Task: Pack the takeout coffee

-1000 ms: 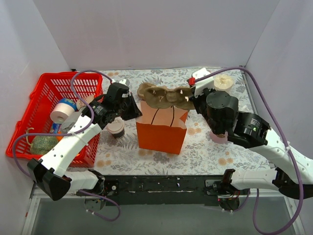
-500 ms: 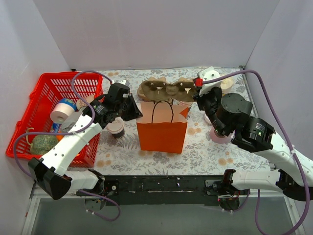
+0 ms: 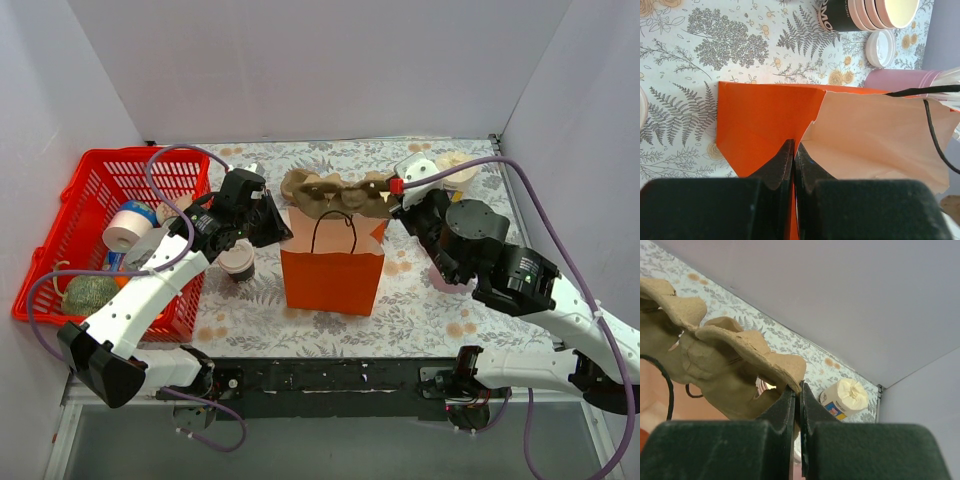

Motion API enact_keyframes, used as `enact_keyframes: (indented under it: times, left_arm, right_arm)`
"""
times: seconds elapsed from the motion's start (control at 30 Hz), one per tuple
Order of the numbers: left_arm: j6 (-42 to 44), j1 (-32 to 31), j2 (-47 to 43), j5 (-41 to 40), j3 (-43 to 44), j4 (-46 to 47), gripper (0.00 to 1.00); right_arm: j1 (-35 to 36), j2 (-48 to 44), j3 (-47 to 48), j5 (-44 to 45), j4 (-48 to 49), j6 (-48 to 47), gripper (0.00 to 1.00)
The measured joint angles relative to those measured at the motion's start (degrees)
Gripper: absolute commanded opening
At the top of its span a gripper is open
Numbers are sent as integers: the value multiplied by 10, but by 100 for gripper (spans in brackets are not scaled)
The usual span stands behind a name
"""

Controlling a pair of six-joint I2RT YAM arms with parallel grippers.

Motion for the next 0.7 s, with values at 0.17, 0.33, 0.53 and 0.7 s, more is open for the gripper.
enact_keyframes:
  times: [0.17,0.33,0.53,0.7]
  left_arm:
    - [-10,0,0,0,0,0,0]
    - [-22,0,0,-7,-1,0,0]
    - [-30,0,0,-10,-1,0,0]
    - [-32,0,0,-10,-1,0,0]
  right_arm:
    - [0,-7,17,-22,-63,23,1]
    - [0,-4,26,-26,-112,30,1]
    - [0,-9,26,-57,-124,25,1]
    - [0,-17,30,-64,-126,20,1]
